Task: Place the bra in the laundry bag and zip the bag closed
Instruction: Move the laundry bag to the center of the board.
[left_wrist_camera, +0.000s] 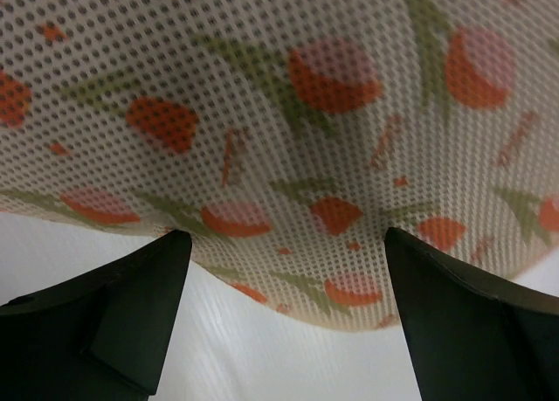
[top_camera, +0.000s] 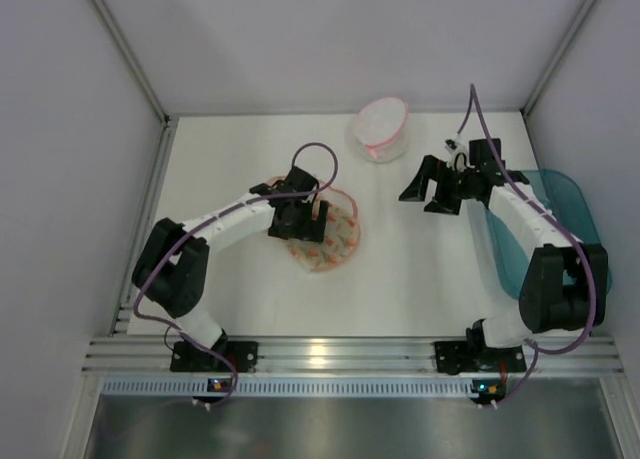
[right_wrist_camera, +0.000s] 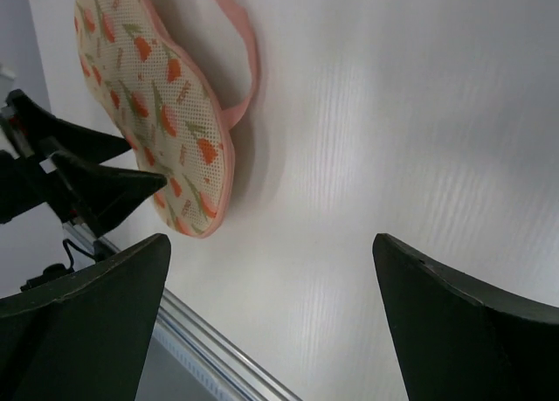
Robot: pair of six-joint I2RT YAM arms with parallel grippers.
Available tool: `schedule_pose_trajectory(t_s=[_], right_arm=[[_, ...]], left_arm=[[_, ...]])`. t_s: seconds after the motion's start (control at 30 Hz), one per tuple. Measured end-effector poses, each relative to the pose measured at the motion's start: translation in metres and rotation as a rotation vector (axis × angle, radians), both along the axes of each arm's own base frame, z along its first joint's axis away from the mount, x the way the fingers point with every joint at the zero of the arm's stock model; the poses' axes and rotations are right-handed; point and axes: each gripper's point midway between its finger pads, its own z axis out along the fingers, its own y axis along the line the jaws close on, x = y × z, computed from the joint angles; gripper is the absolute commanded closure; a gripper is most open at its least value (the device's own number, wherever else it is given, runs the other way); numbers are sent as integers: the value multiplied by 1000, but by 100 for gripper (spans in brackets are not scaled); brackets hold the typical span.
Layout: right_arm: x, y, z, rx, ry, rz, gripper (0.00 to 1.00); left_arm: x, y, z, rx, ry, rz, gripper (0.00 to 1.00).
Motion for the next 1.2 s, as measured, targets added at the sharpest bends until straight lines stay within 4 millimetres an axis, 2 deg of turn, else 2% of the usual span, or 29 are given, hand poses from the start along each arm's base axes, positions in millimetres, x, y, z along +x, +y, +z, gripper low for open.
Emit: schedule_pose_trajectory(t_s=[0.07, 0.2, 0.3, 0.37, 0.6, 0.77, 0.87, 1.0, 1.07, 1.13, 1.2], right_arm=[[0, -9, 3, 6, -13, -32, 1], [-14, -17, 1, 12, -10, -57, 1], [-18, -16, -1, 16, -3, -57, 0], [-18, -17, -1, 17, -2, -60, 1], [-17, -19, -2, 18, 0, -66, 1], [-17, -19, -6, 17, 13, -67, 1], [-17, -19, -7, 16, 17, -67, 1], [-17, -20, -5, 12, 14, -63, 1], [-15, -20, -2, 4, 0, -56, 1], [-10, -22, 6, -9, -29, -45, 0], [-3, -23, 16, -29, -74, -30, 1]], left_arm=[[13, 4, -17, 46, 37, 70, 1], [48, -2, -42, 77, 72, 161, 1], [89, -9, -39, 43, 42, 241, 1], [123, -9, -37, 13, 15, 310, 1], [239, 16, -27, -89, -118, 500, 1], [298, 23, -22, -143, -218, 541, 1], [311, 22, -20, -165, -256, 536, 1], [311, 17, -18, -167, -269, 494, 1], [304, 15, -15, -148, -278, 457, 1], [289, 12, -11, -118, -273, 410, 1], [272, 8, 2, -91, -279, 362, 1]])
